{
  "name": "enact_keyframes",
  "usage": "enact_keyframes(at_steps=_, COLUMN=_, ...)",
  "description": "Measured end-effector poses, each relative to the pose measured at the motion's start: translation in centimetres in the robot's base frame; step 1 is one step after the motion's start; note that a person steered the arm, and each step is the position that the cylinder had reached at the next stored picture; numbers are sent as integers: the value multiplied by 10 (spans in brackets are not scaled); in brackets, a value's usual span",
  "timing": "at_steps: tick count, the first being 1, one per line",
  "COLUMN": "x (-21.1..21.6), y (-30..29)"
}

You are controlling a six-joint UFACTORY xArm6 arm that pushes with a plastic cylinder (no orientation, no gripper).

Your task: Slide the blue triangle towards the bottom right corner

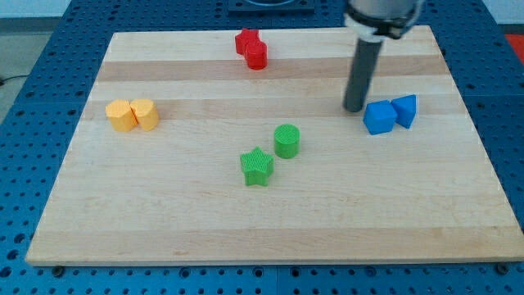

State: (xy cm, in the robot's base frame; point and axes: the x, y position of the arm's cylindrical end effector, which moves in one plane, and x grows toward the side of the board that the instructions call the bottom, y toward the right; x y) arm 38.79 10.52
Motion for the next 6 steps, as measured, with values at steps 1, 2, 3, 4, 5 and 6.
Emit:
enact_keyframes(at_steps=1, x=0, y=-32)
enact_keyframes(at_steps=2, x=0, y=-41)
enact_keyframes(at_steps=3, x=0, y=-41)
enact_keyframes(at_steps=4, x=0, y=-41)
enact_keyframes(at_steps=5, x=0, y=-41)
enact_keyframes(at_steps=6, x=0, y=-44)
